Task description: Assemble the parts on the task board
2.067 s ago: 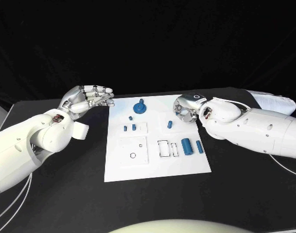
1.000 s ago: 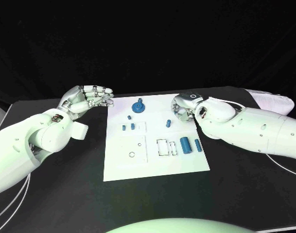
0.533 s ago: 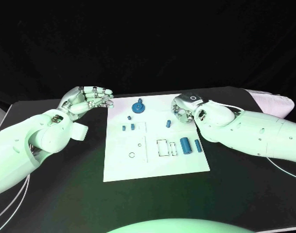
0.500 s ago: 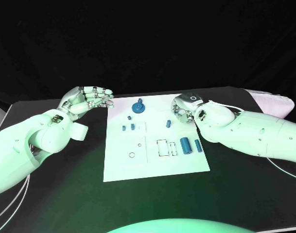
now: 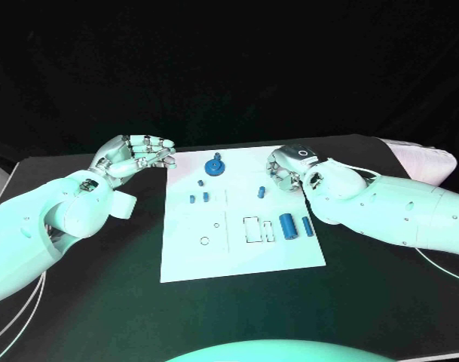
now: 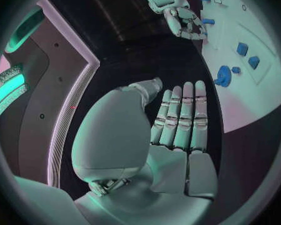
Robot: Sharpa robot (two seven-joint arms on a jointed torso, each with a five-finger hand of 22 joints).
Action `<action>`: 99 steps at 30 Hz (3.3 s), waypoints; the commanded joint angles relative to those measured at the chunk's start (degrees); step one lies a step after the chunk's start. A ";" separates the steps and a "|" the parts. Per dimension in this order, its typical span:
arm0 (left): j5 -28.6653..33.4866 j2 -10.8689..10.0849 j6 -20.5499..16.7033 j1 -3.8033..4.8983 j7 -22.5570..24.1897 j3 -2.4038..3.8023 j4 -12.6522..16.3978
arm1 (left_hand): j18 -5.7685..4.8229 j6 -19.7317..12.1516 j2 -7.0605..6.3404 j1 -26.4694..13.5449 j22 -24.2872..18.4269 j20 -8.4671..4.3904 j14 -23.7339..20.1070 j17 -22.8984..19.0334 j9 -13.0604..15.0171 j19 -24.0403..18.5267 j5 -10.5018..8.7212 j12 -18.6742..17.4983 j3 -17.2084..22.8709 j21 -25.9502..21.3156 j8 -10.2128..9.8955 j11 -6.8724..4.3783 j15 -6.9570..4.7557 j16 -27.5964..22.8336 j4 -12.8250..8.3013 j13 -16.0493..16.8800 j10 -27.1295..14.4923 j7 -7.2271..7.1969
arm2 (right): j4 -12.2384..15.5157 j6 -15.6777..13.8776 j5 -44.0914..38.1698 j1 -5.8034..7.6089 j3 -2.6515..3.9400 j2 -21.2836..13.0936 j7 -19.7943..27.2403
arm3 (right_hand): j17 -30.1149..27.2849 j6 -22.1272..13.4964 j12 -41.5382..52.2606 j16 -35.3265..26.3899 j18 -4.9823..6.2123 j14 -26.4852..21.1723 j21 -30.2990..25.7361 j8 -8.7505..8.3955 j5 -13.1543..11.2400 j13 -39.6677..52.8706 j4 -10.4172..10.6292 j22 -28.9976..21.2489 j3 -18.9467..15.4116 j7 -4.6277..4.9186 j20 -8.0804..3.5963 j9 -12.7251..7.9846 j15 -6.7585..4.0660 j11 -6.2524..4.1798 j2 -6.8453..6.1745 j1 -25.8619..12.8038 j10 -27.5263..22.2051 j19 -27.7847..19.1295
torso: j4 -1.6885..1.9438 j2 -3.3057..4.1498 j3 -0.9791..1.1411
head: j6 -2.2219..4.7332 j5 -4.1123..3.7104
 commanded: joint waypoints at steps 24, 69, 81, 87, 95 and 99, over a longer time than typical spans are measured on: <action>-0.23 -0.21 -0.25 -0.07 0.24 0.05 0.08 | 0.59 -0.14 -0.08 0.77 -0.20 0.18 0.26 0.24 -0.17 0.52 -0.01 -0.49 -0.51 -0.42 -0.49 0.48 0.35 -0.42 0.06 0.06 -0.11 0.46 | 12.74 -2.39 3.74 1.32 1.43 -5.86 -0.25 | 0.07 0.41 0.23 0.29 -0.41 2.47 0.17 0.27 0.01 0.10 -0.17 0.03 0.41 0.00 -0.13 0.13 -0.36 -1.42 0.42 0.10 1.80 0.23 | -0.23 -0.10 -0.04 | 0.17 0.78; 1.10 -0.31 -2.93 -0.38 0.62 0.04 1.82 | 0.66 -0.10 0.02 1.13 -0.35 0.12 0.61 0.66 -0.28 0.96 0.02 -0.65 -0.56 -0.59 -0.59 0.50 0.30 -0.60 -0.07 0.11 -0.12 0.51 | 18.94 -1.77 -12.46 -5.19 -1.31 3.21 -3.13 | -0.11 0.44 -0.04 0.21 -0.42 2.47 0.21 0.29 0.17 0.04 -0.44 0.09 0.55 -0.04 -0.23 0.24 -0.42 -1.44 0.30 0.02 1.91 0.27 | -0.16 -0.16 -0.27 | -2.92 6.97; 1.08 -0.39 -2.75 -0.38 0.51 0.04 1.84 | 0.65 -0.11 -0.01 1.09 -0.38 0.13 0.63 0.73 -0.31 1.02 0.01 -0.69 -0.63 -0.63 -0.62 0.52 0.31 -0.66 -0.03 0.11 -0.14 0.52 | 18.15 -1.05 -12.44 -5.56 -1.44 3.74 -3.18 | -0.11 0.44 -0.04 0.21 -0.42 2.47 0.21 0.29 0.17 0.04 -0.44 0.09 0.55 -0.04 -0.23 0.24 -0.42 -1.44 0.30 0.02 1.91 0.27 | -0.21 -0.24 -0.26 | -3.31 7.30; 1.01 -0.28 -2.65 -0.42 0.46 0.04 1.71 | 0.65 -0.11 -0.01 1.09 -0.38 0.13 0.63 0.73 -0.31 1.02 0.01 -0.69 -0.63 -0.63 -0.62 0.52 0.31 -0.66 -0.03 0.11 -0.14 0.52 | 18.06 -0.79 -12.43 -5.66 -1.48 3.87 -3.16 | -0.11 0.44 -0.04 0.21 -0.42 2.47 0.21 0.29 0.17 0.04 -0.44 0.09 0.55 -0.04 -0.23 0.24 -0.42 -1.44 0.30 0.02 1.91 0.27 | -0.23 -0.21 -0.33 | -3.35 7.35; 0.99 -0.23 -2.63 -0.45 0.44 0.04 1.66 | 0.65 -0.11 -0.01 1.09 -0.38 0.13 0.63 0.73 -0.31 1.02 0.01 -0.69 -0.63 -0.63 -0.62 0.52 0.31 -0.66 -0.03 0.11 -0.14 0.52 | 18.07 -0.52 -12.41 -5.76 -1.54 3.96 -3.10 | -0.11 0.44 -0.04 0.21 -0.42 2.47 0.21 0.29 0.17 0.04 -0.44 0.09 0.55 -0.04 -0.23 0.24 -0.42 -1.44 0.30 0.02 1.91 0.27 | -0.20 -0.18 -0.26 | -3.47 7.47; 0.99 -0.24 -2.62 -0.46 0.43 0.04 1.67 | 0.64 -0.11 -0.01 1.08 -0.42 0.13 0.62 0.80 -0.33 1.07 0.02 -0.73 -0.68 -0.70 -0.65 0.53 0.33 -0.74 0.00 0.11 -0.17 0.53 | 18.01 -0.29 -12.40 -5.81 -1.57 4.01 -3.07 | -0.11 0.44 -0.17 0.22 -0.43 2.48 0.23 0.29 0.15 0.01 -0.52 0.12 0.62 -0.03 -0.25 0.29 -0.42 -1.44 0.28 -0.09 1.99 0.28 | -0.14 -0.18 -0.28 | -3.53 7.48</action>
